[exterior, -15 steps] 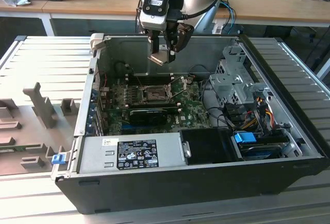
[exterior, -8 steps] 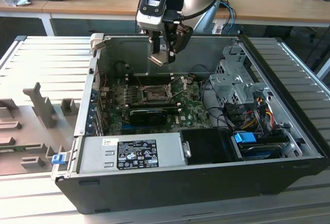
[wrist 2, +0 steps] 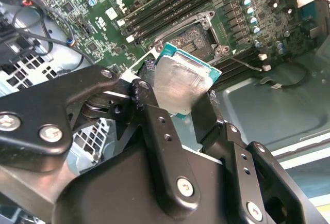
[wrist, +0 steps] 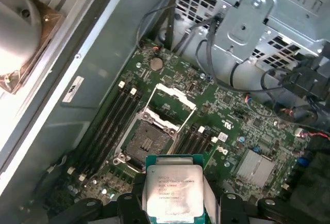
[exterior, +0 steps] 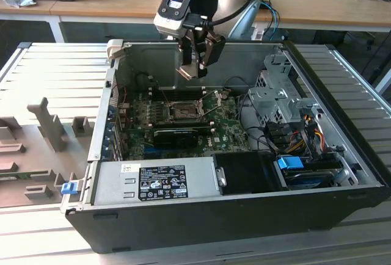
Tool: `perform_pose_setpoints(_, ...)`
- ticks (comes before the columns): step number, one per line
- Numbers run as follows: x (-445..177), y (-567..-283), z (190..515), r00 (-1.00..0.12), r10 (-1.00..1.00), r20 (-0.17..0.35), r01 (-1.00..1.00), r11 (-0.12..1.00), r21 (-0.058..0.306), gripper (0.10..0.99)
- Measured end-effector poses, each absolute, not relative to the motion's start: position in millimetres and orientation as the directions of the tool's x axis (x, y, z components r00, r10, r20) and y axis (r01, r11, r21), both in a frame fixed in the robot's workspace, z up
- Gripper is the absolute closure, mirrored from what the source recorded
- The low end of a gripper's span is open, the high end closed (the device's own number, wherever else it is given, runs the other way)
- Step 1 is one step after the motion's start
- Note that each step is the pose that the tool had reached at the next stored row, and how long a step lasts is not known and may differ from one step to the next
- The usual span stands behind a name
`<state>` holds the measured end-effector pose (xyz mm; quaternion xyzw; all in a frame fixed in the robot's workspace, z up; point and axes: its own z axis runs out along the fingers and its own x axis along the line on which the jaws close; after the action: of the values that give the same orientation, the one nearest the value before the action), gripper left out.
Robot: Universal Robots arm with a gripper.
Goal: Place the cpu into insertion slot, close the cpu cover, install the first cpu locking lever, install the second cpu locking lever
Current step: 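Place the cpu into insertion slot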
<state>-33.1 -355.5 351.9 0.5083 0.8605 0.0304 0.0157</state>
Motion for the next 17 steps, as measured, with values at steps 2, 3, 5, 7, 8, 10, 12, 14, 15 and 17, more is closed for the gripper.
perform_pose_setpoints(2,-33.1,-355.5,351.3,-0.464,0.886,0.004,0.884,0.463,0.068,0.561)
perform_pose_setpoints(3,-33.1,-355.5,350.9,-0.454,0.891,0.004,0.889,0.453,0.068,0.561)
perform_pose_setpoints(5,-33.1,-355.5,349.8,-0.422,0.907,0.004,0.905,0.420,0.068,0.561)
perform_pose_setpoints(7,-33.1,-355.5,349.3,-0.397,0.918,0.004,0.916,0.396,0.068,0.561)
perform_pose_setpoints(8,-33.1,-355.6,349.0,-0.386,0.922,0.004,0.920,0.385,0.068,0.561)
perform_pose_setpoints(10,-33.1,-355.5,348.5,-0.370,0.929,0.003,0.927,0.369,0.068,0.561)
perform_pose_setpoints(12,-33.1,-355.5,348.1,-0.350,0.937,0.003,0.935,0.349,0.068,0.561)
perform_pose_setpoints(14,-33.0,-355.5,347.7,-0.332,0.943,0.003,0.941,0.331,0.068,0.561)
perform_pose_setpoints(15,-33.0,-355.5,347.6,-0.321,0.947,0.002,0.945,0.320,0.068,0.561)
perform_pose_setpoints(17,-33.0,-355.4,347.0,-0.282,0.959,0.002,0.957,0.281,0.068,0.561)
